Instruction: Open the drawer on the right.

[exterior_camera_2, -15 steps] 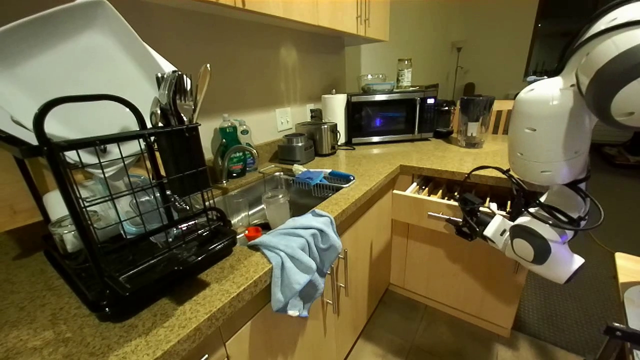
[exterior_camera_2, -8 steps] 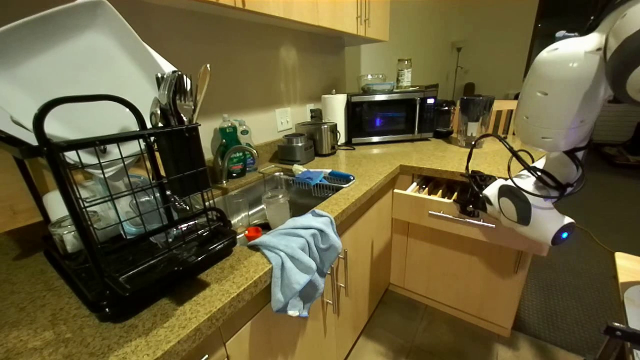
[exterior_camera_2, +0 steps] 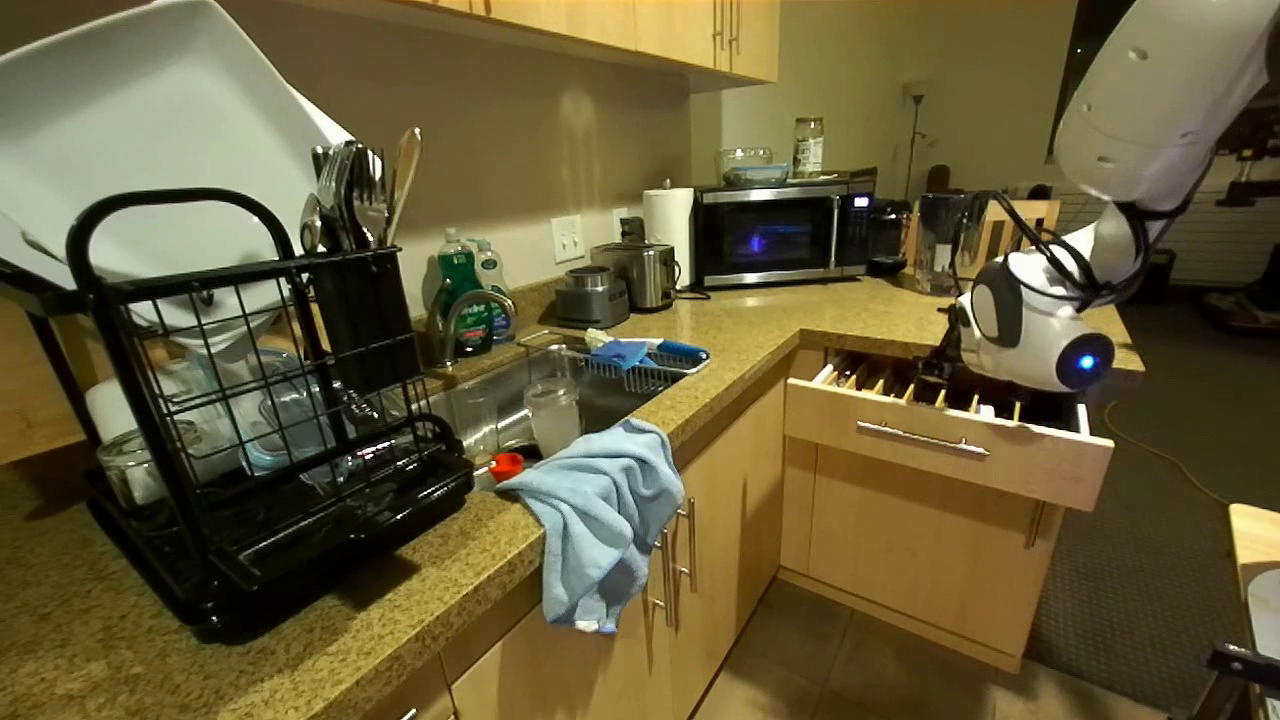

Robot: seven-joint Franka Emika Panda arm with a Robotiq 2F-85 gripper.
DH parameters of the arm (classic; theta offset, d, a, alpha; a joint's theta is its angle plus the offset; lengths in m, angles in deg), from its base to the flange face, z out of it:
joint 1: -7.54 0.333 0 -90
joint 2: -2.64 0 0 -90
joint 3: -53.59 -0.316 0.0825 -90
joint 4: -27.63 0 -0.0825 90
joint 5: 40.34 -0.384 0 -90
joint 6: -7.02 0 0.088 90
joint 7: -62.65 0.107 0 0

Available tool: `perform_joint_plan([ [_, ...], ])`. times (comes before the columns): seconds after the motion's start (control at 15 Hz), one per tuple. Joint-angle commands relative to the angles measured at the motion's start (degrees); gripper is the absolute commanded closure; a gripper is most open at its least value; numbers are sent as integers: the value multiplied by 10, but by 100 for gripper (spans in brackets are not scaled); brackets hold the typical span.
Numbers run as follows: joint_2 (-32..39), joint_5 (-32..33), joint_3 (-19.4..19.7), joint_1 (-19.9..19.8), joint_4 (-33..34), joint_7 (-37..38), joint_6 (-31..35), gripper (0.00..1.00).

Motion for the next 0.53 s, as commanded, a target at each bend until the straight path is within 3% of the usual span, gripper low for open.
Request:
perform_joint_plan([
  [0.0,-39,-24,25,-49,56,-29,136,0],
  [0.2,-5,-93,45,-90,124,-46,272,0],
  [0.47,91,-262,104,-102,173,-88,437,0],
])
